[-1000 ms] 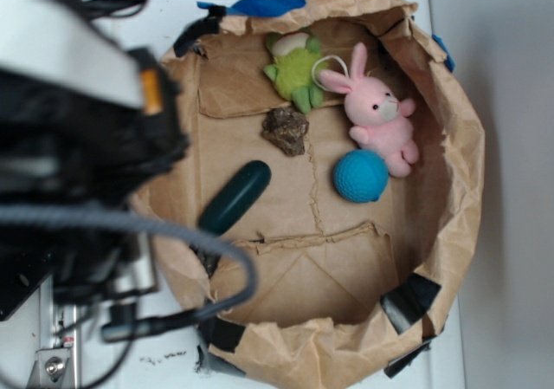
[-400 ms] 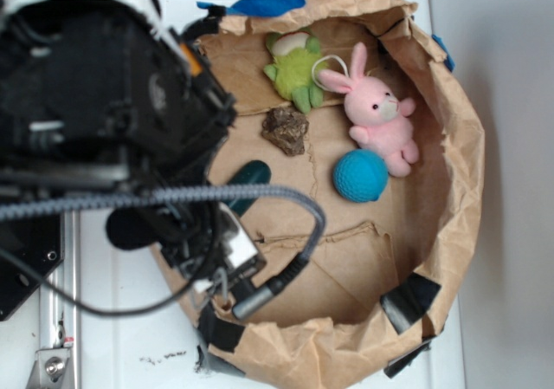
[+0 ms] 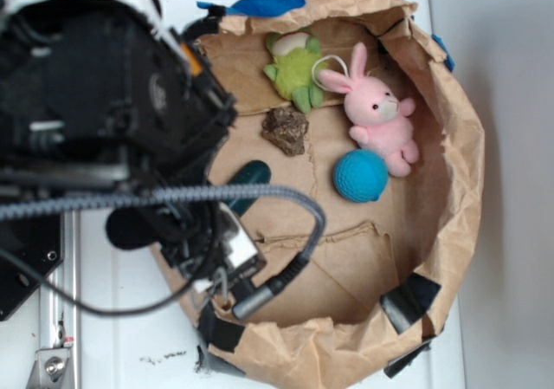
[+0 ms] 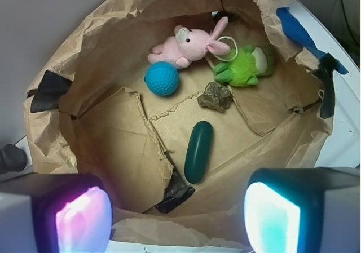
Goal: Grab the pink bunny.
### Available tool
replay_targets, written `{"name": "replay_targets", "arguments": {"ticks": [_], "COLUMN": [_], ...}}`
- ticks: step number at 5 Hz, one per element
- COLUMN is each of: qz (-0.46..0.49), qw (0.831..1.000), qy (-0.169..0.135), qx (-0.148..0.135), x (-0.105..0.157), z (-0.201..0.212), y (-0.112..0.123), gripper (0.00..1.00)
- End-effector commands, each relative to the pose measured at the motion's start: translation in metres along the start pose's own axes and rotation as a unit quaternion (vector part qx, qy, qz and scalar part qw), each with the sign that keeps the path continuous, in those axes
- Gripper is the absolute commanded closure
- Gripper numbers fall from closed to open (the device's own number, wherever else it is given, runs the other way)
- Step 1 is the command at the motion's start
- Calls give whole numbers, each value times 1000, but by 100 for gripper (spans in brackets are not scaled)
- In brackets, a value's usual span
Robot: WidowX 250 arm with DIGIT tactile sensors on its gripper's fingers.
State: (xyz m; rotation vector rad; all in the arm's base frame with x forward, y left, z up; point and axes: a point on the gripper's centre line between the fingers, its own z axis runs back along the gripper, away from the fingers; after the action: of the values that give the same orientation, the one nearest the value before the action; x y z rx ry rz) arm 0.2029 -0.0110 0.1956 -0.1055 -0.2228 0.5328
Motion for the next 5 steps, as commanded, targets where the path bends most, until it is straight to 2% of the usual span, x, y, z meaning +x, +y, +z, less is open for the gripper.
{"name": "replay_targets", "arguments": {"ticks": [1, 2, 3, 4, 5], "qz": [139, 163, 169, 164, 151], "qw": [989, 983, 983, 984, 985], "qy": [35, 51, 27, -18, -69], "qx": [46, 69, 71, 61, 41], "x": [12, 17, 27, 39, 60], "z": [-34, -67, -90, -108, -110], "y": [5, 3, 13, 15, 6], "gripper": [0, 0, 0, 0, 0]}}
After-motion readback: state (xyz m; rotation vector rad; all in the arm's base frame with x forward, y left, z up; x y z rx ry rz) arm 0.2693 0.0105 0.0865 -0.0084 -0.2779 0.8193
